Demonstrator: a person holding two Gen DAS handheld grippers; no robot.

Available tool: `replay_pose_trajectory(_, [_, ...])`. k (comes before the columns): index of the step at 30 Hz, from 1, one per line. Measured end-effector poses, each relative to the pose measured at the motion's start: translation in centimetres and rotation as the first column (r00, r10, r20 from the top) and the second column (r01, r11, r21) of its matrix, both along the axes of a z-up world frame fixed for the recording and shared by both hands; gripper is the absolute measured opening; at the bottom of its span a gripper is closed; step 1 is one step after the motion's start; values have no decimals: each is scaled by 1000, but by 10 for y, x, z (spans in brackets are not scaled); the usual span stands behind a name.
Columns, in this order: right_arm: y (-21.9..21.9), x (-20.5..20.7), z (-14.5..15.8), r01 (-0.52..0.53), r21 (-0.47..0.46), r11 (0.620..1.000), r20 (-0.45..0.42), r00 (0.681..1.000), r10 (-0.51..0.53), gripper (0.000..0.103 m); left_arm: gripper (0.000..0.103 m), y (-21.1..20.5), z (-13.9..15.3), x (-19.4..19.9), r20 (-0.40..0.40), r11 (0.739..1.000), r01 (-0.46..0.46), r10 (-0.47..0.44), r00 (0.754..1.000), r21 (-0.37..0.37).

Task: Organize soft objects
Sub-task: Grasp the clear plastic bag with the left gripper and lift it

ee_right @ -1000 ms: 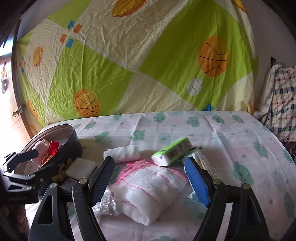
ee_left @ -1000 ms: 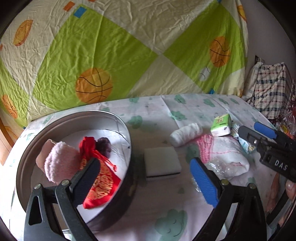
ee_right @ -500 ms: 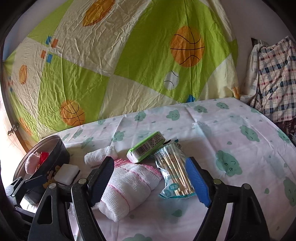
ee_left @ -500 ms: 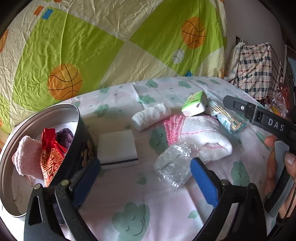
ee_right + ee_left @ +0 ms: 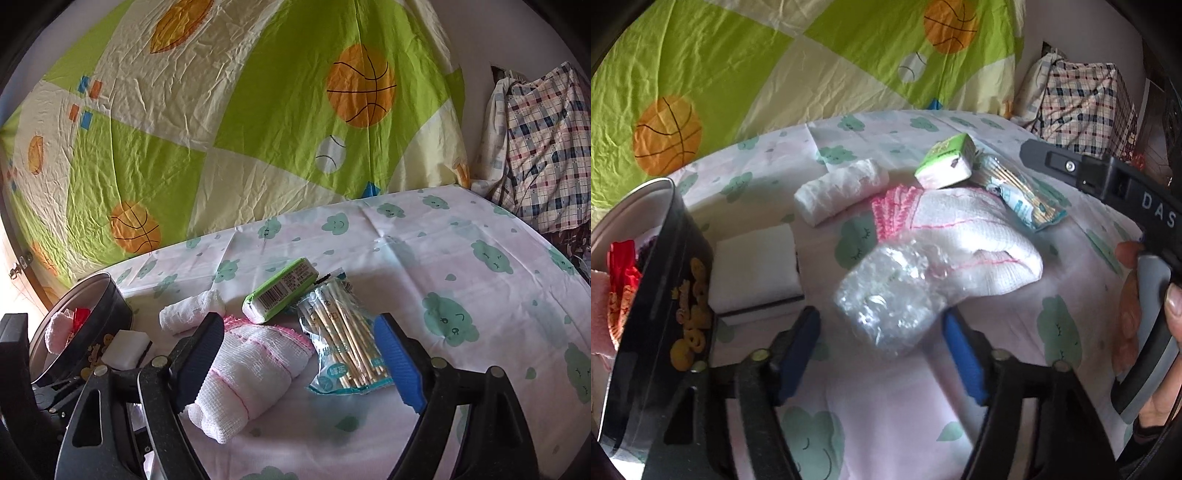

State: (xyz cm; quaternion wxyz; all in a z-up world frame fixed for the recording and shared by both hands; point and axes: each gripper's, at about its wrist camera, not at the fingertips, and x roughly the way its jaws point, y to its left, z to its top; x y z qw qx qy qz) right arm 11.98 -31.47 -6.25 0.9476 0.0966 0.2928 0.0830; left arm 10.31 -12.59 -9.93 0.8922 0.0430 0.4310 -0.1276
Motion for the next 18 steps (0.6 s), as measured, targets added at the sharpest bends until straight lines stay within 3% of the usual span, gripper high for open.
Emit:
replay_pose_trajectory(2, [-2, 1, -1, 2, 7, 1000, -3, 1000, -2, 85, 35, 0, -1, 1, -9, 1000, 7, -7, 1000, -7])
replay_pose_trajectory(5, [-4, 2, -2, 8, 17, 1000, -11, 1000, -8, 85, 27, 5, -1, -1, -10, 999, 8, -9, 1000, -54])
replay_pose_trajectory(9, [-5, 2, -2, 16, 20, 1000, -14, 1000, -16, 85, 27, 18, 3, -5, 9, 990, -7, 8, 1000, -142])
replay_pose_trajectory(18, [-5, 2, -2, 24, 9, 1000, -18, 1000, -24, 85, 25, 37, 12, -13, 76, 971, -32, 51, 996, -235])
